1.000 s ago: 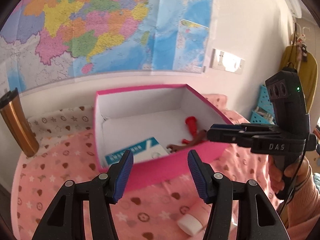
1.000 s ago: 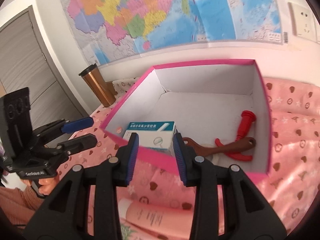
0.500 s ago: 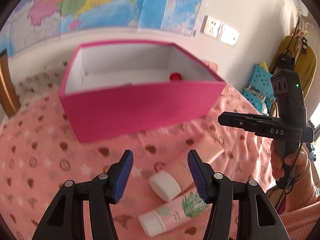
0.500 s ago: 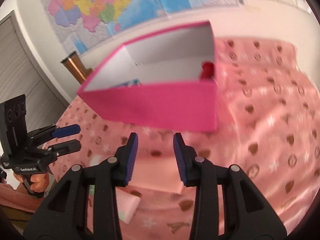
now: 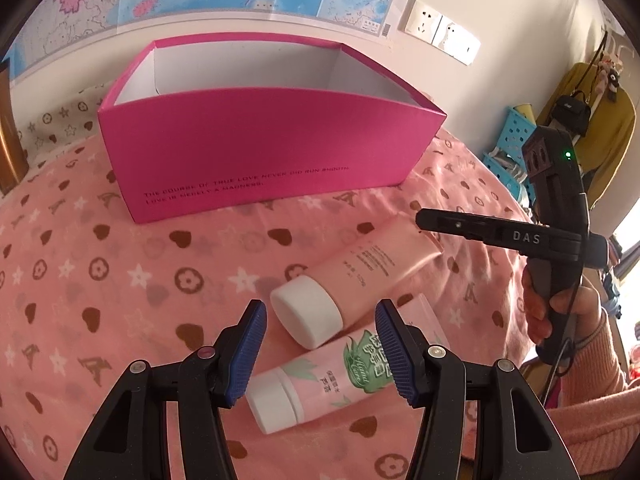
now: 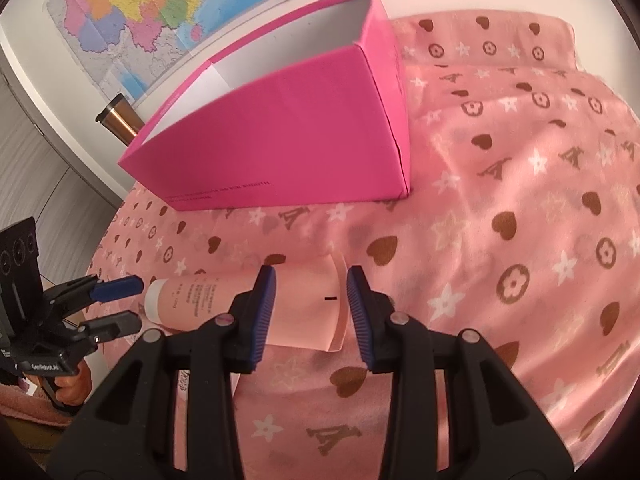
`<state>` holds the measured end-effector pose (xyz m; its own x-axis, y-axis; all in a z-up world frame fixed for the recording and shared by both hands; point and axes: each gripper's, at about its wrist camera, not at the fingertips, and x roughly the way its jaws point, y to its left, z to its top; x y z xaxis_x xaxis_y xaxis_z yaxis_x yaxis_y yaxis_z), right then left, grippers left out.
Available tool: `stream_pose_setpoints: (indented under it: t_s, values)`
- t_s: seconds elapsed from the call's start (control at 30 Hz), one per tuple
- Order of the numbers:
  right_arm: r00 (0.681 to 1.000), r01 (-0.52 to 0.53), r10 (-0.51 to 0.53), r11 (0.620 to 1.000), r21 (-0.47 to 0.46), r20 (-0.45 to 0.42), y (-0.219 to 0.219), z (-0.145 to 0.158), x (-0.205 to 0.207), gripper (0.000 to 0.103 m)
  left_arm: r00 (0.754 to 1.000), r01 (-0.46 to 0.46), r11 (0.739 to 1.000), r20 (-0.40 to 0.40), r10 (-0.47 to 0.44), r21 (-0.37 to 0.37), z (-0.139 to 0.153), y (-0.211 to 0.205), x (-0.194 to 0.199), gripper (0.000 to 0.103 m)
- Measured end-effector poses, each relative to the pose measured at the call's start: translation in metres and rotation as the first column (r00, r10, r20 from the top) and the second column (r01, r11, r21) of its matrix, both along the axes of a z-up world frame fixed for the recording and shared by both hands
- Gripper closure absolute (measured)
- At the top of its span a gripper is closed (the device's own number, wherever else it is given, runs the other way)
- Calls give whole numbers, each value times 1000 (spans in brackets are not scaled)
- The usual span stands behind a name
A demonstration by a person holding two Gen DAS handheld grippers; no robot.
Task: Organize rigid objects
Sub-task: 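Move the right tool to the pink-green aloe tube and grasp it, then carry the aloe tube over the magenta box and lower it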
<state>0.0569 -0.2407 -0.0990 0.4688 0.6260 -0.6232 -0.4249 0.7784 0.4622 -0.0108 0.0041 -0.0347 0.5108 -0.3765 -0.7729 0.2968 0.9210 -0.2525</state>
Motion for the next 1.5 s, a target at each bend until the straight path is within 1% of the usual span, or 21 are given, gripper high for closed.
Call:
stream_pose_setpoints:
  t_s: [0.27, 0.37, 0.47, 0.6, 0.73, 0.83, 0.97, 1.1, 1.17, 1.33, 1.5]
  values:
    - [1000, 3, -3, 1000, 7, -11, 2, -2, -1, 64, 1000, 9, 1000, -26, -9, -13, -5, -3, -3, 46]
    - [1000, 5, -5, 1000, 25, -12, -1, 1, -6, 64, 999, 4, 1000, -33, -4, -6, -6, -1, -6, 46]
    - [1000, -25, 25, 999, 30, -2, -1, 6, -19, 64, 999, -7, 1000, -33, 7, -1, -6, 4, -10, 46]
    - [996, -83, 84, 995, 51, -11, 2, 7, -38, 64, 999, -28, 1000, -33, 27, -4, -4, 15, -16, 46]
    - [989, -146, 147, 989, 35, -23, 15, 4, -53, 64, 999, -31, 1000, -35, 31, 0, -2, 22, -22, 46]
    - [985, -167, 168, 986, 19, -34, 24, -1, -62, 64, 999, -22, 1000, -44, 22, -10, -2, 24, -28, 45]
    - [983, -174, 175, 984, 23, -53, 30, -8, -68, 64, 998, -9, 1000, -59, 9, 4, -6, 24, -35, 45]
    - [984, -169, 171, 985, 38, -55, 31, -8, -71, 64, 997, -1, 1000, -77, 1, -10, -10, 23, -39, 45]
    - [984, -168, 171, 985, 40, -56, 30, -8, -72, 64, 998, 3, 1000, -69, -4, -13, -8, 21, -41, 47]
    - [983, -172, 174, 984, 44, -53, 33, -9, -75, 63, 999, 0, 1000, -55, -1, -18, -6, 17, -42, 48]
    - [985, -161, 164, 986, 51, -57, 31, -8, -75, 63, 998, 0, 1000, -60, -2, -30, -6, 17, -42, 48]
